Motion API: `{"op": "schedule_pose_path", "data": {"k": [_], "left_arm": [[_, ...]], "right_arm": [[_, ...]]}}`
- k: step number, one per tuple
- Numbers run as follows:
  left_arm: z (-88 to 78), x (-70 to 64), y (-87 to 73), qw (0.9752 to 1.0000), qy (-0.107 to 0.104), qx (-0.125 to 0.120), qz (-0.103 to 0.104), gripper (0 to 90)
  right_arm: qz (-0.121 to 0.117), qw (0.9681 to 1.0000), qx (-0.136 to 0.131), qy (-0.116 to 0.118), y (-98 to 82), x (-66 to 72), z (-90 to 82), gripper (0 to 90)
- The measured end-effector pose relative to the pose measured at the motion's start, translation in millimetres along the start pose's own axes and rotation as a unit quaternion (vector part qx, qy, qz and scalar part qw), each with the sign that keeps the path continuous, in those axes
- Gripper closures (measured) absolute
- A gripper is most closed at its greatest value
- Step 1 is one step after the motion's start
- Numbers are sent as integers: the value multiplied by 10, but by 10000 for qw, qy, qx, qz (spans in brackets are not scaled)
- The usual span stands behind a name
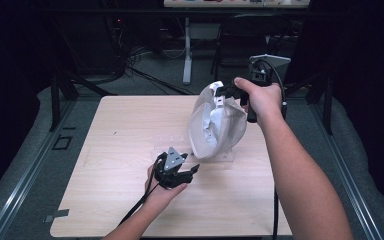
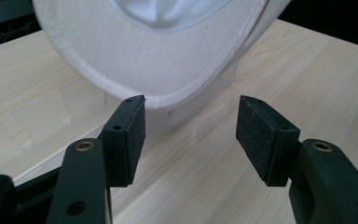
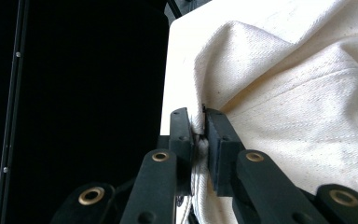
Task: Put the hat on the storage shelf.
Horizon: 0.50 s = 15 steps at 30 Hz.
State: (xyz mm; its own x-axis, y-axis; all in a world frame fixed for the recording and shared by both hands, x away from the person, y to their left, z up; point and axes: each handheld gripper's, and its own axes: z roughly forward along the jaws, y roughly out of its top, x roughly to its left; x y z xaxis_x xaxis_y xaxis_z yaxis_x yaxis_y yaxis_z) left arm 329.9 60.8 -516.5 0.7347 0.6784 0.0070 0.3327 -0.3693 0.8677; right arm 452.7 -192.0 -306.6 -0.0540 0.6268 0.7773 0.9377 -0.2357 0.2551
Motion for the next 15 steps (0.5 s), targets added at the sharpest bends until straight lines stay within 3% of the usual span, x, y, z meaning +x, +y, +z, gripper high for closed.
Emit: {"op": "schedule_pose_path", "data": {"k": [5,9,12,13,15], "left_arm": [[136,-84,78,9999,86,92,6,471],[242,-136,97,9993,304,222,62,530],[253,-133,103,9987,416,277,111,607],[245,-109,102,9989,377,257,49,691],[217,-77,97,9990,371,257,70,720]], "right_arm": [[-6,10000,-16,23,-3,-25,-13,821],[-18,10000,-9,44,-9,-34,-7,820],[-20,10000,-5,45,-13,-34,-9,820],[-41,10000,29,44,-20,-24,-14,821],[-69,10000,-3,34,-30,-12,-12,820]]}}
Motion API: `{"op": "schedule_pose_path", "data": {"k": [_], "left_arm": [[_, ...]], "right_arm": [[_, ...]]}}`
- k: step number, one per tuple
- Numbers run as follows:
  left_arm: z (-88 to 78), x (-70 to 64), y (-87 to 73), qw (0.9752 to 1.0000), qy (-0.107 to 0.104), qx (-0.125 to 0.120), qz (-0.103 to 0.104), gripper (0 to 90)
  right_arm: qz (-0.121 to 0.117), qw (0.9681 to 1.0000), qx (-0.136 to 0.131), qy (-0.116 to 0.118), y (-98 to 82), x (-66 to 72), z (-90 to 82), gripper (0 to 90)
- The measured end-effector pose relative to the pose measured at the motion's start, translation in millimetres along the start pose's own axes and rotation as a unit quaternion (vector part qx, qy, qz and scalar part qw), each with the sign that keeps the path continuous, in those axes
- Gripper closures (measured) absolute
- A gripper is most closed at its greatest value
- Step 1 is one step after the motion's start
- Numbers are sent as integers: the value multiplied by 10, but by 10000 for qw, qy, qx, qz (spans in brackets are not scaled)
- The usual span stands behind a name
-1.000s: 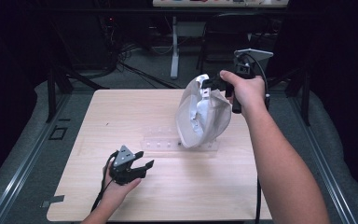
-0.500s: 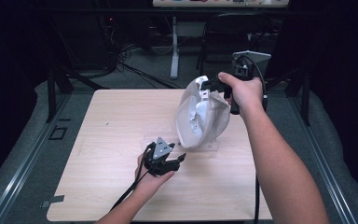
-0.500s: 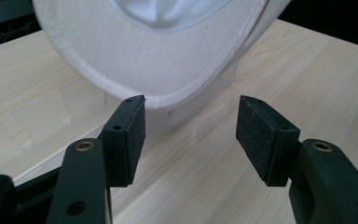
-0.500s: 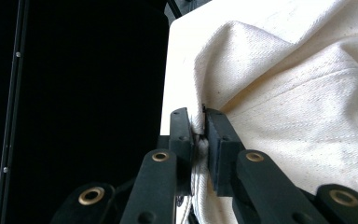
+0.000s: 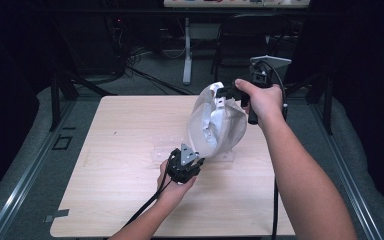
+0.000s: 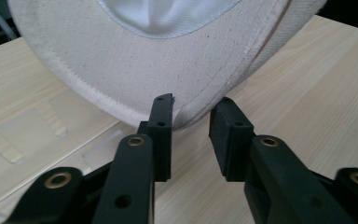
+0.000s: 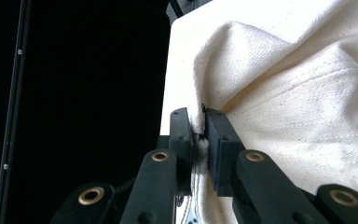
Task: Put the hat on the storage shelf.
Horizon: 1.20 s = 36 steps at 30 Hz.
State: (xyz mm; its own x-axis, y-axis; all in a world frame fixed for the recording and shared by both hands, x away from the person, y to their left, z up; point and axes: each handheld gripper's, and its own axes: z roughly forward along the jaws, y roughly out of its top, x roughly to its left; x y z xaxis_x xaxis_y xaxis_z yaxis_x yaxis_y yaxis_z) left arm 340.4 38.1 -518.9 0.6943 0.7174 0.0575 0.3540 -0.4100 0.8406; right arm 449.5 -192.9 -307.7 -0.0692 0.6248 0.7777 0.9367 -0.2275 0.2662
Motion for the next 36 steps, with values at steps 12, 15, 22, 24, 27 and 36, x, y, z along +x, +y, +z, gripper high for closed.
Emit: {"op": "schedule_pose_path", "data": {"k": [12,15,22,24,27,36], "left_arm": [[-104,224,-49,9994,-222,-101,-230,816],[-105,306,-91,9978,-429,-146,-477,818],[-121,389,-149,9962,-519,-188,-674,829],[-128,400,-174,9962,-500,-177,-694,830],[-136,413,-219,9952,-494,-186,-821,838],[-142,428,-307,9951,-426,-128,-879,849]], "right_arm": [[-82,10000,7,34,-20,98,45,821],[-142,9999,98,6,-34,95,114,821],[-91,9998,143,49,-38,55,222,820],[-121,9998,176,26,-37,54,231,820],[-140,9996,251,-24,-44,55,258,820],[-151,9993,340,-46,-76,29,357,819]]}}
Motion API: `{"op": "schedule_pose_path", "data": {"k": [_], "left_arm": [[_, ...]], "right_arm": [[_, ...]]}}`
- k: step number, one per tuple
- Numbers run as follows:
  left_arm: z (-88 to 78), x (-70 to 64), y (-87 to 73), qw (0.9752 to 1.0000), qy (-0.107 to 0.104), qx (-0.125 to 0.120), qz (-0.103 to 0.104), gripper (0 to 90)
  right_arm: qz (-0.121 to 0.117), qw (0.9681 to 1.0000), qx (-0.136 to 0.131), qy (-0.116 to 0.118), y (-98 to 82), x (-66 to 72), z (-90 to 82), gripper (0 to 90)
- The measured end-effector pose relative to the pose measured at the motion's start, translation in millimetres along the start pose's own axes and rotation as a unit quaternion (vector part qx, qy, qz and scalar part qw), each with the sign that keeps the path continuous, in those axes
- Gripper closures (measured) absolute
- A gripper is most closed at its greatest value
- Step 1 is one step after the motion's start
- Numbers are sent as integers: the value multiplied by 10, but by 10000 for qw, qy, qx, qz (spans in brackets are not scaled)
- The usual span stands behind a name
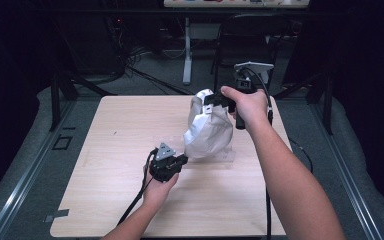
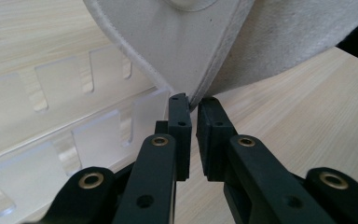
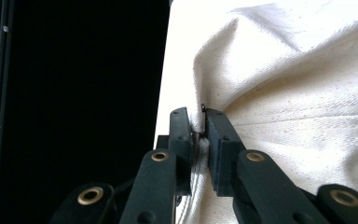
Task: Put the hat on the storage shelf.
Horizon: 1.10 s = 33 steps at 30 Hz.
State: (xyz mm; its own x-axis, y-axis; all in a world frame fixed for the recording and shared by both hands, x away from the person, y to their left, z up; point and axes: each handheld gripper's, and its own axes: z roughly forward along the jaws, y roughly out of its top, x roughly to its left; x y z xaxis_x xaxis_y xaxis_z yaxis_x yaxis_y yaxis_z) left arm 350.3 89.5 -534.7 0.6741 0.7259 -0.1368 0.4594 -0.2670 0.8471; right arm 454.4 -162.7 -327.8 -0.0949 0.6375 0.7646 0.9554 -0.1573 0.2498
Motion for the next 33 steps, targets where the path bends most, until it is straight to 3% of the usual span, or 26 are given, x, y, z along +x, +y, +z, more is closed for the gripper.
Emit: {"op": "schedule_pose_path", "data": {"k": [8,11,13,16,17,20,21,23,25,26,27,28,33], "left_arm": [[28,7,-63,9999,15,43,-127,851],[5,-19,-58,10000,56,26,7,841],[-30,-27,-47,9999,-48,-88,32,782],[-46,-53,-28,9997,-126,-2,195,631],[-54,-93,-26,9992,-53,-93,396,600],[-69,-113,-14,9986,21,-102,518,556],[-60,-127,7,9983,170,-197,526,548],[-50,-125,40,9983,198,-261,484,558],[-51,-122,57,9984,178,-231,491,684],[-41,-126,62,9982,231,-238,496,684],[-32,-119,62,9980,320,-193,508,801],[-27,-105,58,9981,334,-164,494,827],[-23,-90,27,9981,370,-127,478,849]], "right_arm": [[31,9999,66,-83,-19,-38,86,819],[30,10000,64,-58,-18,-45,92,818],[41,10000,13,-60,-11,-48,89,818],[38,10000,61,-51,-5,-61,81,818],[42,10000,23,-46,-1,-78,83,818],[89,10000,-24,-27,5,-97,96,818],[79,10000,9,-25,6,-110,102,817],[115,9999,8,-24,5,-113,119,817],[97,9999,30,-33,5,-118,124,817],[100,9999,35,-27,4,-119,132,817],[81,9999,66,-53,-1,-121,151,816],[76,9999,63,-49,-2,-122,156,816],[83,9999,121,-64,-11,-173,206,813]]}}
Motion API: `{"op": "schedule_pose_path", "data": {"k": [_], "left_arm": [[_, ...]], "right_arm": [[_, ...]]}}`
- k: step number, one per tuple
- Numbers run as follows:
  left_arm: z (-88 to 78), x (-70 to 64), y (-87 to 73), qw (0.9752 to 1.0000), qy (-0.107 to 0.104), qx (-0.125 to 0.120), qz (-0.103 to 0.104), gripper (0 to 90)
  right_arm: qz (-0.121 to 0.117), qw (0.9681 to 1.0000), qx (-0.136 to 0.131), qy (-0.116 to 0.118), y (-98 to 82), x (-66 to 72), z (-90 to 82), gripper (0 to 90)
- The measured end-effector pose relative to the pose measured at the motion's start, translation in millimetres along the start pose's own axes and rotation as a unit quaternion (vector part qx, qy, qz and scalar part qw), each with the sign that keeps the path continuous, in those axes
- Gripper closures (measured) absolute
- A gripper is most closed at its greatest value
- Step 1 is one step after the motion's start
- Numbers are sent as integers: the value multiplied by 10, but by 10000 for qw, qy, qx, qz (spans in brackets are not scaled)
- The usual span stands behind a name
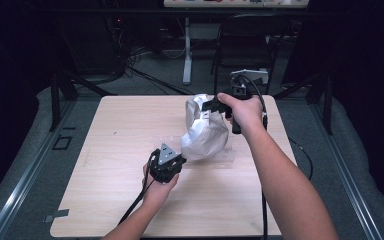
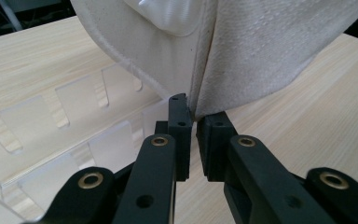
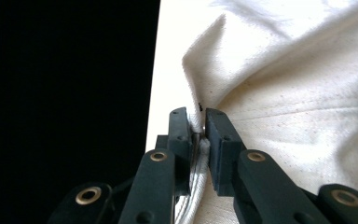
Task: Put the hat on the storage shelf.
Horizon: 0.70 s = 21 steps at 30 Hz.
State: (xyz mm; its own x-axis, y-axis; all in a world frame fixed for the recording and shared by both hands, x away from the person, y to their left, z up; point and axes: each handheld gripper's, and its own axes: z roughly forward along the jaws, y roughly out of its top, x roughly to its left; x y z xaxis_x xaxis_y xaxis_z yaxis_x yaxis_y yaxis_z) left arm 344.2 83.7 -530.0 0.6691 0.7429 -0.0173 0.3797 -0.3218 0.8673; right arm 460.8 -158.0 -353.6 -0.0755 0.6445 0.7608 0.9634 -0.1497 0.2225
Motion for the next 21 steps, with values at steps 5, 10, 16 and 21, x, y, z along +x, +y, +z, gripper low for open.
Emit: {"op": "schedule_pose_path", "data": {"k": [5,10,16,21], "left_arm": [[39,-4,-51,9999,-24,85,-75,856],[71,32,-67,9994,-24,321,-102,859],[88,21,-97,9994,-29,315,-118,856],[85,31,-98,9994,-41,290,-209,830]], "right_arm": [[44,10000,61,-47,-10,-53,46,813],[57,9999,93,-83,-17,-80,87,813],[78,9997,158,-182,-29,-147,142,810],[101,9996,186,-170,-29,-201,127,781]]}}
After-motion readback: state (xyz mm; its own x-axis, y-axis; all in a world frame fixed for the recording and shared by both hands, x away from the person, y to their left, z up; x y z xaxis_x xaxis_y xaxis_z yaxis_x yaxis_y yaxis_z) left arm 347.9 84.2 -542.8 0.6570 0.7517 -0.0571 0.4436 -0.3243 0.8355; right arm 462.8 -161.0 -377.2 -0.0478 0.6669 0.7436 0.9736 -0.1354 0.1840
